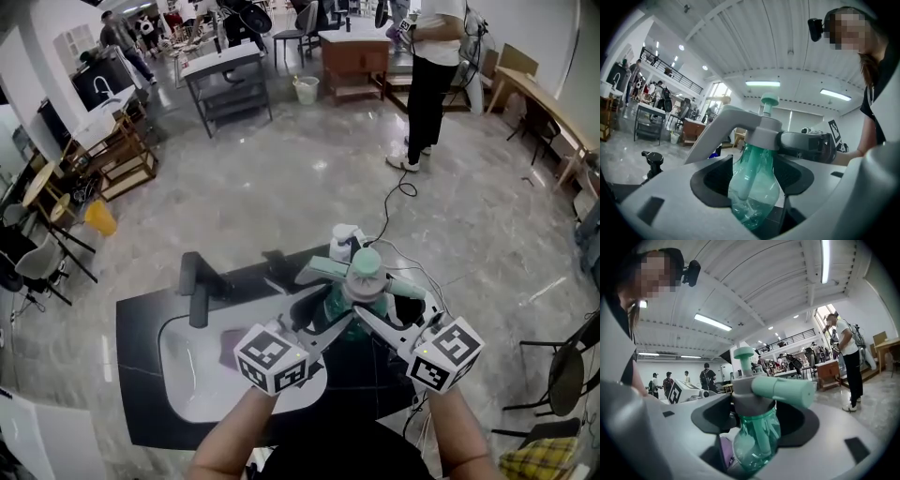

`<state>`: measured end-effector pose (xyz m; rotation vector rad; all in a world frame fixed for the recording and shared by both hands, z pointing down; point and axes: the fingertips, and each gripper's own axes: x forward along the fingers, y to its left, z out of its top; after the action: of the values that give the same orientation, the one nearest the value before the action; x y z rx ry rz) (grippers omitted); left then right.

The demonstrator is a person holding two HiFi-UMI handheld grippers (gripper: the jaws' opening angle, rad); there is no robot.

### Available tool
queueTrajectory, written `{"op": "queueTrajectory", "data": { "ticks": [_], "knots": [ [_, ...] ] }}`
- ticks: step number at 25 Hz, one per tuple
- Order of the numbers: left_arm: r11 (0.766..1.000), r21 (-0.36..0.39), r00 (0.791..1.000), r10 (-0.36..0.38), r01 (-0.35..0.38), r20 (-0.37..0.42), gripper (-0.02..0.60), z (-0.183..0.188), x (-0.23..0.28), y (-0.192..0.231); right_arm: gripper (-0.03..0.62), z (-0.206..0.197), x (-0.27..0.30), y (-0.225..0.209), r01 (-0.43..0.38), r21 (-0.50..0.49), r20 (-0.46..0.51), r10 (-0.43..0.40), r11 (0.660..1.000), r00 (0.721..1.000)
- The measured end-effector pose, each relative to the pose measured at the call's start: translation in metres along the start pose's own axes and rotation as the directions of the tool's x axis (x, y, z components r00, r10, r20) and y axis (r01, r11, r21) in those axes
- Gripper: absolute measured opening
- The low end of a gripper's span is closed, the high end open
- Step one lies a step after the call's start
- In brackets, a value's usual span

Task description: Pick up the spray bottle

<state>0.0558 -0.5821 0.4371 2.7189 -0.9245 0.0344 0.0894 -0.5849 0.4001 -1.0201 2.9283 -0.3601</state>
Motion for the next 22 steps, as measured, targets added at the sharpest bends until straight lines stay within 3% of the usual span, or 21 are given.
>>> {"op": "queueTrajectory", "data": {
  "ticks": [7, 14, 22],
  "knots": [
    [1.0, 0.008, 1.0, -0.018, 0.018, 0.01, 0.267, 0.0, 0.008, -0.002, 0.267, -0.002, 0.006, -0.004, -0.027, -0.007, -0.013, 0.027, 1.0, 1.0],
    [0.999, 0.051, 0.999, 0.015, -0.017, 0.04, 0.267, 0.002, 0.016, -0.003, 0.266, -0.004, 0.008, -0.009, -0.046, -0.006, -0.013, 0.046, 0.999, 0.999],
    [0.989, 0.139, 0.998, 0.042, -0.047, 0.044, 0.266, 0.004, 0.018, -0.007, 0.265, -0.005, 0.008, -0.01, -0.054, -0.006, -0.02, 0.054, 0.999, 0.998]
  ]
}}
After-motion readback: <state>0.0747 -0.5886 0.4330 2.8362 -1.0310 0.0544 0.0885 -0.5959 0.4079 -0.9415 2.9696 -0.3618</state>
